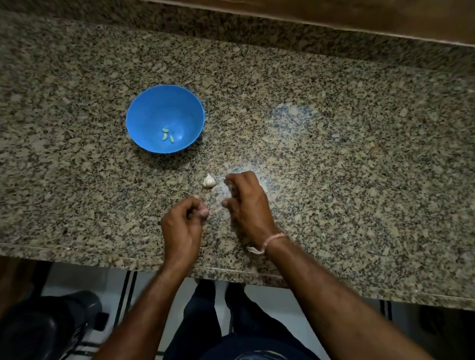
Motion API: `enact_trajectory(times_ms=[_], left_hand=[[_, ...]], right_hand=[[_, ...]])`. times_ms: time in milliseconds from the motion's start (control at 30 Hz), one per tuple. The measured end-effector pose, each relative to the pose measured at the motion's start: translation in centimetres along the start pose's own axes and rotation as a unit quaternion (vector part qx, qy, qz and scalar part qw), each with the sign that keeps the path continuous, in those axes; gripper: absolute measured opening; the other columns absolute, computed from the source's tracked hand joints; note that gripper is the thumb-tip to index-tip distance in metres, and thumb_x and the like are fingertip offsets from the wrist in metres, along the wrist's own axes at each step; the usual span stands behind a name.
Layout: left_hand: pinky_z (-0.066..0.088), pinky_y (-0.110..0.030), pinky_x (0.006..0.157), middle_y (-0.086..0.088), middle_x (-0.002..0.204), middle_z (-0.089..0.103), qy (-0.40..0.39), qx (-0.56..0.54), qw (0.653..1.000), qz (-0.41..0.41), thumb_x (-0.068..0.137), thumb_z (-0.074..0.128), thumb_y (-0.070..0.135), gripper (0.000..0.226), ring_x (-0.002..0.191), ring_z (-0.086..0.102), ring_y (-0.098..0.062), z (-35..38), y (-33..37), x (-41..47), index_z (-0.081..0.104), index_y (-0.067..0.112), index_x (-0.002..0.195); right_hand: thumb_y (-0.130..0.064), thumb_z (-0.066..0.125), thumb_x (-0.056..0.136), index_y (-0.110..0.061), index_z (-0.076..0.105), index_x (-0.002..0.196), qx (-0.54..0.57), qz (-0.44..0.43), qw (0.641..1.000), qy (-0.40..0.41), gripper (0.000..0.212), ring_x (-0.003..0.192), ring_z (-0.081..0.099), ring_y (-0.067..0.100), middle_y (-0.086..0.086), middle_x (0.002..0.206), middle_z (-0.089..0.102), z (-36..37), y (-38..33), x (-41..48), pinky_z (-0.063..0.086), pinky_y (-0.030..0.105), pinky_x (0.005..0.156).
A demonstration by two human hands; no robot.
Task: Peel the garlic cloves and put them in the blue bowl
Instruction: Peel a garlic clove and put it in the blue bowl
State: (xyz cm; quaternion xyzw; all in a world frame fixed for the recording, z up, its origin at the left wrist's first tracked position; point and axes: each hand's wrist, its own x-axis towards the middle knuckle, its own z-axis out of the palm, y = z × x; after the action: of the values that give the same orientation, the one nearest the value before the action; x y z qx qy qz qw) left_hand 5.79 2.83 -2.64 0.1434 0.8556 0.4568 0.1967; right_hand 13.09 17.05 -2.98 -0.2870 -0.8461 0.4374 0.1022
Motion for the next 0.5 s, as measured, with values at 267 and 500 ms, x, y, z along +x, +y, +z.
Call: enact_trajectory(times_ms=[267,500], left_hand=[[0.047,-0.023,0.072,0.009,0.085,0.072,0.012,-0.035,0.998,-0.047,0.091,0.076,0.012,0.014,0.088,0.068,-0.006,-0.4,0.4,0.0,0.069,0.02,0.081],[0.053,-0.028,0.078,0.011,0.086,0.073,0.014,-0.042,0.997,-0.055,0.091,0.076,0.013,0.014,0.09,0.069,-0.008,-0.3,0.3,-0.4,0.07,0.023,0.082]], right_hand=[[-0.001,0.075,0.09,-0.009,0.047,0.149,-0.055,-0.041,0.996,-0.058,0.066,0.112,0.042,-0.003,0.006,0.137,0.046,-0.8,1.6,1.0,0.046,0.009,0.094],[-0.002,0.082,0.084,-0.011,0.044,0.151,-0.095,-0.05,0.994,-0.026,0.077,0.126,0.043,0.018,0.009,0.145,0.042,0.6,1.4,1.9,0.051,0.03,0.103]])
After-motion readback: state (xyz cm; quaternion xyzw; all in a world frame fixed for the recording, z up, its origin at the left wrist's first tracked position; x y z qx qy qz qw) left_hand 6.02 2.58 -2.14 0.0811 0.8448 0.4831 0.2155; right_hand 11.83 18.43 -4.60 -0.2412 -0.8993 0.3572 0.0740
